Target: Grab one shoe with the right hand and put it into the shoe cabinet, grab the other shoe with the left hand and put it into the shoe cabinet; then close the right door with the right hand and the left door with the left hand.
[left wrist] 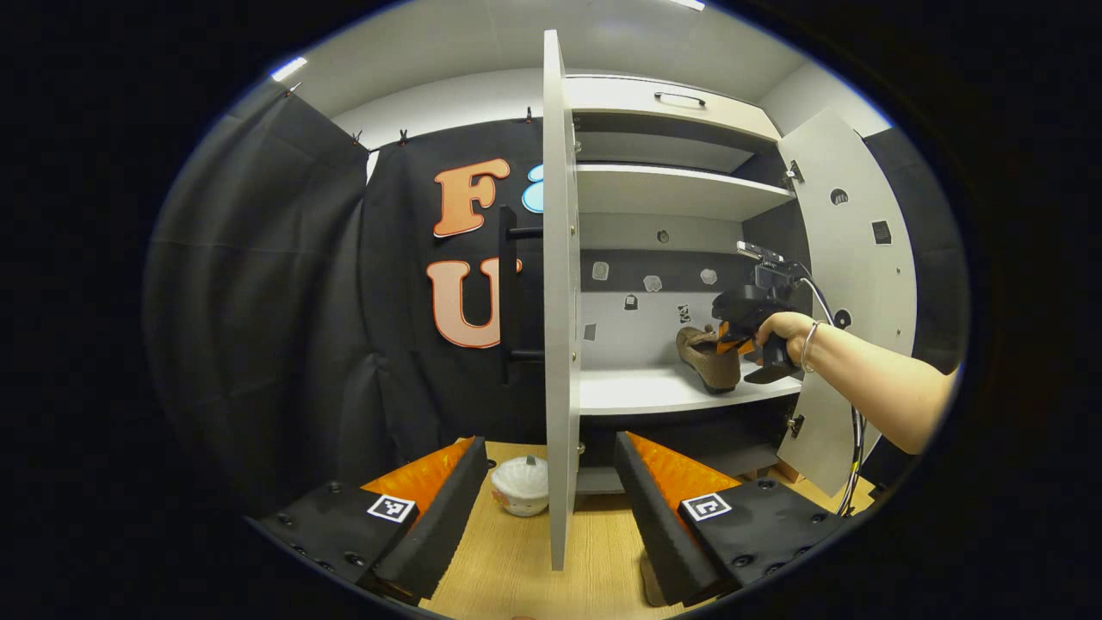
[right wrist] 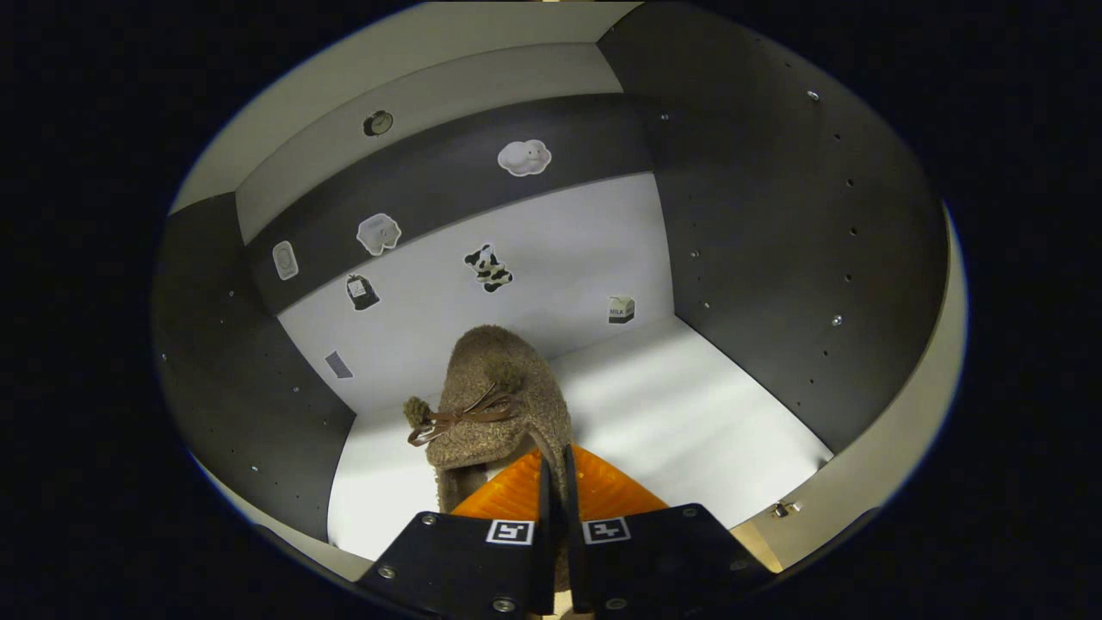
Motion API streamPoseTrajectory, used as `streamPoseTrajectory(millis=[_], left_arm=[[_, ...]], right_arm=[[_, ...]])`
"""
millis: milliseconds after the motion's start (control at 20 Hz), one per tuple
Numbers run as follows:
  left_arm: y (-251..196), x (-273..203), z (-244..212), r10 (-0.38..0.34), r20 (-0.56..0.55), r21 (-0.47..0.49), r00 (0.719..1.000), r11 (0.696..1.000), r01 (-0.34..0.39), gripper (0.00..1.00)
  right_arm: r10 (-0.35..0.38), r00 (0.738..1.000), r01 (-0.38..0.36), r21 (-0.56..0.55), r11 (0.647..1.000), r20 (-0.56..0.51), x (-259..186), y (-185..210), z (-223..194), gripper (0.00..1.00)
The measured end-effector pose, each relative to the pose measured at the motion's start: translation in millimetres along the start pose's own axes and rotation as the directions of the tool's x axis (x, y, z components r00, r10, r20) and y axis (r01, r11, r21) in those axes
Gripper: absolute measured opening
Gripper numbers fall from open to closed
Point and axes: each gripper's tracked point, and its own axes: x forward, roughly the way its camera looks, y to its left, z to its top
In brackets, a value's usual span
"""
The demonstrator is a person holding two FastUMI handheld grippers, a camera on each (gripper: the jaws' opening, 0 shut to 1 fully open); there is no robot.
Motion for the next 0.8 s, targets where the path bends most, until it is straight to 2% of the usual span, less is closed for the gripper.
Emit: streamPoseTrajectory(millis=[50, 100, 150, 200, 250, 300, 400, 450, 650, 800], left_arm=[[0.0, -0.3, -0.1, 0.003, 0.001, 0.000, 1.000, 1.000, -0.003, 0.96], [-0.7, -0.2, -0.1, 0.004, 0.000, 0.000, 1.000, 1.000, -0.004, 0.97], [-2.4, -0.8, -1.0, 0.002, -0.001, -0.001, 1.000, 1.000, -0.002, 0.97], [-4.2, -0.7, -0.7, -0.001, 0.000, -0.004, 1.000, 1.000, 0.001, 0.96], [-8.1, -0.7, -1.1, -0.004, 0.002, -0.009, 1.000, 1.000, 0.004, 0.97], [-12.8, -1.1, -0.9, -0.009, 0.002, -0.015, 1.000, 1.000, 0.010, 0.94], [-24.5, -1.0, -1.0, -0.022, 0.000, -0.022, 1.000, 1.000, 0.022, 0.96], [-29.7, -1.2, -2.2, -0.028, -0.002, -0.022, 1.000, 0.999, 0.028, 0.96], [-52.0, -3.2, -10.7, -0.053, -0.020, -0.040, 0.998, 0.998, 0.053, 0.96], [-67.6, -4.4, -24.5, -0.067, -0.051, -0.050, 0.996, 0.997, 0.065, 0.94]], right_arm=[[0.017, 1.000, -0.017, 0.005, 1.000, 0.023, -2.9, 3.7, 4.8, 0.14], [0.022, 0.999, -0.023, 0.008, 1.000, 0.048, -4.7, 4.3, 10.6, 0.10], [0.034, 0.997, -0.035, 0.012, 0.999, 0.068, -11.6, 5.5, 16.5, 0.17], [0.053, 0.996, -0.054, 0.012, 0.998, 0.073, -18.8, 9.3, 17.8, 0.34], [0.064, 0.995, -0.064, 0.001, 0.998, 0.076, -28.1, 8.9, 17.6, 0.28], [0.071, 0.994, -0.070, -0.018, 0.997, 0.085, -36.1, 8.1, 17.9, 0.41], [0.088, 0.989, -0.081, -0.065, 0.995, 0.115, -55.9, 8.4, 18.9, 0.48], [0.096, 0.986, -0.085, -0.089, 0.992, 0.135, -67.5, 8.1, 19.6, 0.55], [0.150, 0.967, -0.111, -0.192, 0.975, 0.204, -118.3, 7.9, 16.9, 0.70], [0.190, 0.949, -0.126, -0.251, 0.960, 0.252, -159.5, 2.9, 11.5, 0.76]])
